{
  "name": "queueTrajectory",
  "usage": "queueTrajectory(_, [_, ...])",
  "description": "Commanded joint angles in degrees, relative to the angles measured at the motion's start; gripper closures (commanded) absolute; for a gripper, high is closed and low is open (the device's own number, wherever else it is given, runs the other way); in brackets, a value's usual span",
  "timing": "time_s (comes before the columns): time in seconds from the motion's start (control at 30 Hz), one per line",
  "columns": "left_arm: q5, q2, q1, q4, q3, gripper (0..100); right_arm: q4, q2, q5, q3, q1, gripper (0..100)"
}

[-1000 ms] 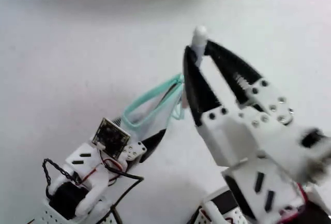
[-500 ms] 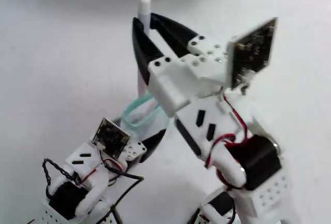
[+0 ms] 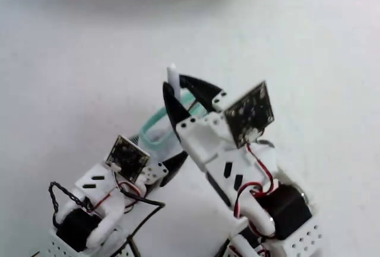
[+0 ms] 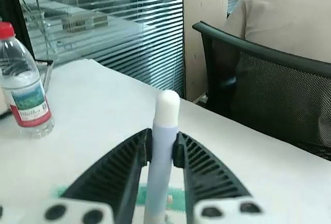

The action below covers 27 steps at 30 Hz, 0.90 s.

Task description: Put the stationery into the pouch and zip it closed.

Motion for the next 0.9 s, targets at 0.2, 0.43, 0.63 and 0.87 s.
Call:
queueTrajectory(0.2, [-0.44, 0.04, 0.48, -0.88, 0.09, 76, 11.38, -8.57, 9.49, 2.55, -2.33, 88.2])
queueTrajectory(0.43, [-0.53, 0.04, 0.48, -1.67, 0.18, 76, 16.92, -2.59, 10.37, -13.63, 0.84, 72.6])
queueTrajectory(0.63, [-0.53, 0.04, 0.48, -1.76, 0.62, 76, 17.01, 10.86, 10.55, -24.79, 0.92, 92.6])
queueTrajectory(0.87, [-0.53, 0.04, -1.36, -2.02, 0.35, 76, 28.09, 24.31, 10.29, -33.85, 3.91, 97.8])
